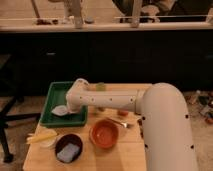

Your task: Wipe tray with towel

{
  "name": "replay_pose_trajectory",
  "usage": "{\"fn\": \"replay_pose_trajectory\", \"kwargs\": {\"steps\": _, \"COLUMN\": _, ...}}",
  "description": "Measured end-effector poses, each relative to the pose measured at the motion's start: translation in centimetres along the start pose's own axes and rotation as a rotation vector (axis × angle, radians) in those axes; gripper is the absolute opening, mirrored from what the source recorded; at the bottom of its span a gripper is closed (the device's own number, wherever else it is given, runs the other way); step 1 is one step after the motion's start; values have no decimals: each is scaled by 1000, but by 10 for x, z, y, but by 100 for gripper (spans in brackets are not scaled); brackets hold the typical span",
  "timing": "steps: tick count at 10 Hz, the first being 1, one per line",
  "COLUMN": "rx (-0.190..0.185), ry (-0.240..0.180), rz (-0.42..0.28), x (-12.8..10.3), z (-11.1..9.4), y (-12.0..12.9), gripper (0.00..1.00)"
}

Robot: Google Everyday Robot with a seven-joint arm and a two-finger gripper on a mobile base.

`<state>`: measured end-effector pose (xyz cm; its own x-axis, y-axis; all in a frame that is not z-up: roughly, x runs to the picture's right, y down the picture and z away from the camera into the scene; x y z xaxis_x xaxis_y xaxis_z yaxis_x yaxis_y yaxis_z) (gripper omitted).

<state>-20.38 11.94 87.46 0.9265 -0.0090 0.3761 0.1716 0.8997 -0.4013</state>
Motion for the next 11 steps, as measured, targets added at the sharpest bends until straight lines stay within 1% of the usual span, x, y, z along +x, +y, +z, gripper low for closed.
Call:
{"fn": "replay_pose_trajectory", "kwargs": {"steps": 1, "rx": 1, "ry": 9, "rz": 1, "x": 3, "z": 5, "y": -8, "gripper": 0}}
{"fn": "replay_pose_trajectory", "kwargs": {"steps": 2, "rx": -8, "ry": 17, "rz": 0, "x": 2, "z": 13, "y": -15, "gripper": 0}}
{"fn": "replay_pose_trajectory", "kwargs": {"steps": 3, "rx": -13, "ry": 19, "rz": -7, "x": -2, "z": 20, "y": -22, "gripper": 0}}
{"fn": "replay_pose_trajectory", "kwargs": {"steps": 5, "rx": -29, "ry": 10, "rz": -35, "x": -19, "z": 30, "y": -24, "gripper": 0}}
{"fn": "replay_pose_trajectory", "kwargs": {"steps": 7, "rx": -37, "ry": -8, "rz": -66, "x": -29, "z": 28, "y": -14, "gripper": 0}}
{"fn": "replay_pose_trajectory", "kwargs": {"steps": 8, "rx": -42, "ry": -21, "rz": -87, "x": -35, "z": 22, "y": -2, "gripper": 0}}
{"fn": "replay_pose_trajectory", "kwargs": {"steps": 10, "rx": -42, "ry": -20, "rz": -93, "x": -30, "z": 12, "y": 11, "gripper": 0}}
{"fn": "replay_pose_trajectory", "kwargs": {"steps": 11, "rx": -40, "ry": -13, "rz": -87, "x": -21, "z": 5, "y": 15, "gripper": 0}}
